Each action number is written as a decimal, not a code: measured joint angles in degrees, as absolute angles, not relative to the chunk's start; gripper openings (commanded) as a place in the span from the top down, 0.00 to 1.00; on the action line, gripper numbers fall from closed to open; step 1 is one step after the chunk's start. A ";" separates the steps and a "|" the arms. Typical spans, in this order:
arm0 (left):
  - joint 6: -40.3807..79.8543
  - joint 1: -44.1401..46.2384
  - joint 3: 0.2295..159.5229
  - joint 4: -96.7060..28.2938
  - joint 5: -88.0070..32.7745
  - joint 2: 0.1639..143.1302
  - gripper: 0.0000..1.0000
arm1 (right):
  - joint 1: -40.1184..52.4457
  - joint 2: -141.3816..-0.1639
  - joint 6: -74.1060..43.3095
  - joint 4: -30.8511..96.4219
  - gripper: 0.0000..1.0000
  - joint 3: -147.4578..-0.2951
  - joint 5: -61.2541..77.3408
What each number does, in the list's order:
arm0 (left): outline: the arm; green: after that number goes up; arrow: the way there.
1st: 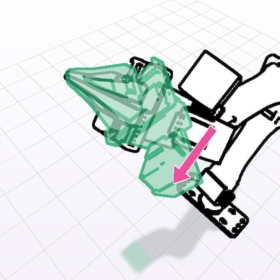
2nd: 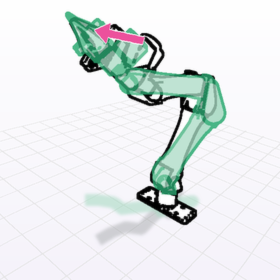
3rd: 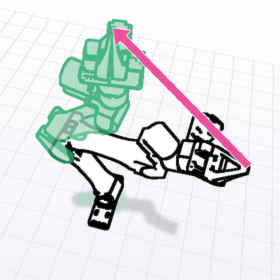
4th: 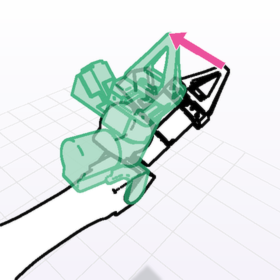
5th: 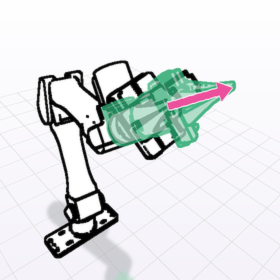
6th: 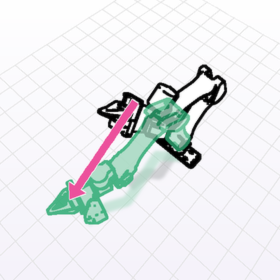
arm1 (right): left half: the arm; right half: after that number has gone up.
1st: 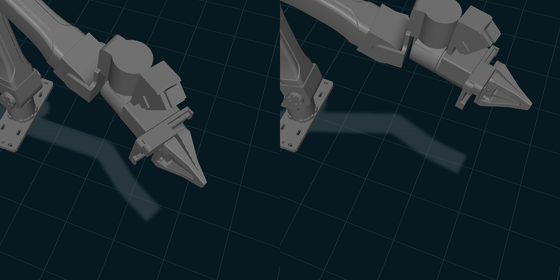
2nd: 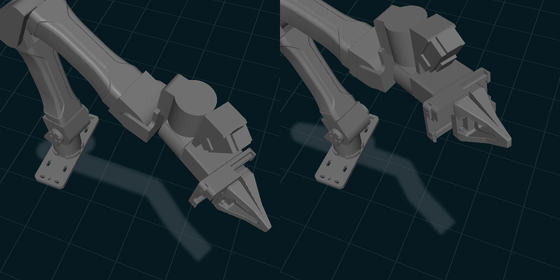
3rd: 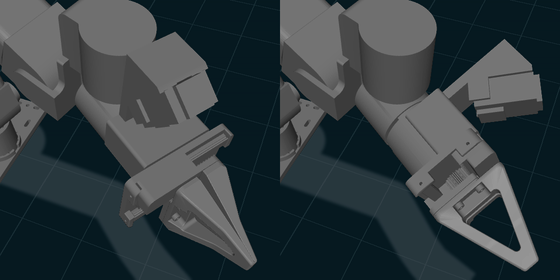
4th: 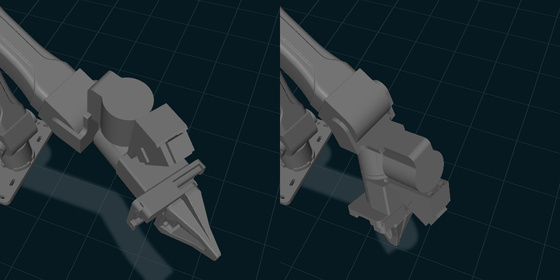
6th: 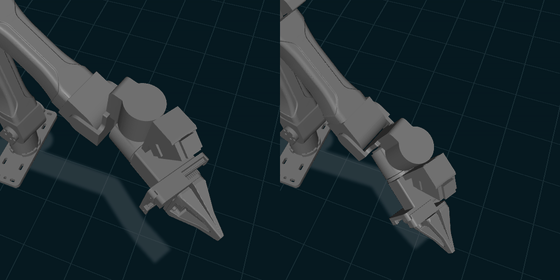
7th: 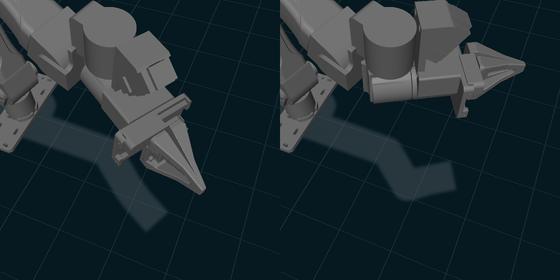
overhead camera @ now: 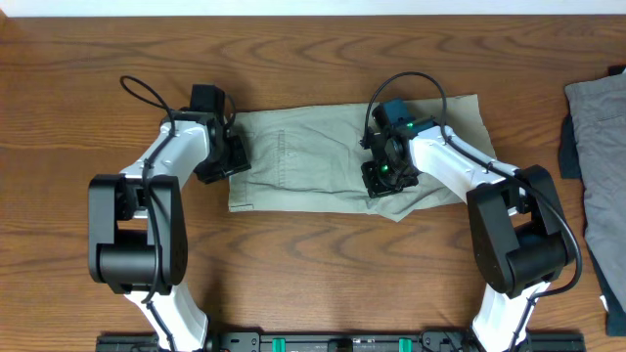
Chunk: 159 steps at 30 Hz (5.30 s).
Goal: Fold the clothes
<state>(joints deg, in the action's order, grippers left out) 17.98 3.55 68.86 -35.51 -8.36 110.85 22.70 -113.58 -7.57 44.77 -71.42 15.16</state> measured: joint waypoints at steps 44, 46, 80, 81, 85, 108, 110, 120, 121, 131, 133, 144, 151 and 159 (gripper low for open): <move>16.49 5.41 71.70 -42.24 -2.07 110.50 0.04 | 22.85 -113.58 -7.57 44.75 0.84 -71.50 16.19; 16.53 5.41 71.61 -42.35 -1.87 108.75 0.02 | 22.85 -113.58 -7.57 44.75 0.84 -71.50 16.25; 13.32 5.41 68.82 -38.02 -6.70 110.30 0.16 | 22.85 -113.58 -7.57 44.69 0.81 -71.50 16.69; 13.28 5.41 68.82 -37.93 -6.87 110.32 0.20 | 22.85 -113.58 -7.57 44.69 0.81 -71.50 16.69; 13.32 5.41 68.82 -37.63 -7.84 110.43 0.45 | 22.85 -113.58 -7.57 44.69 0.81 -71.53 16.71; 13.19 5.48 68.82 -37.56 -10.07 110.50 0.94 | 22.85 -113.58 -7.57 44.69 0.82 -71.53 16.69; 13.19 5.48 68.82 -37.56 -10.15 110.50 0.94 | 22.85 -113.58 -7.55 44.71 0.86 -71.50 16.64; 13.19 5.48 69.23 -38.50 -9.98 110.21 0.94 | 22.70 -114.65 -7.66 48.21 0.90 -74.04 15.70; 13.19 5.48 69.23 -38.61 -9.93 109.80 0.94 | 22.63 -114.69 -7.64 48.77 0.89 -74.59 15.81; 13.28 5.48 69.47 -38.44 -9.91 96.16 0.94 | 22.33 -113.49 -11.09 50.61 0.92 -81.73 22.59; 13.52 5.48 69.63 -37.76 -9.89 93.01 0.94 | 22.33 -113.27 -13.26 50.83 0.94 -81.73 23.14; 15.20 5.48 70.11 -34.46 -12.03 86.78 0.94 | 23.00 -113.27 -23.09 44.66 0.99 -77.80 24.62; 15.22 5.48 70.11 -34.02 -13.06 86.78 0.94 | 26.09 -113.30 -28.42 39.22 0.99 -76.40 24.99; 15.22 5.48 70.11 -34.02 -13.21 86.78 0.94 | 28.88 -113.30 -34.61 33.89 0.99 -75.44 22.15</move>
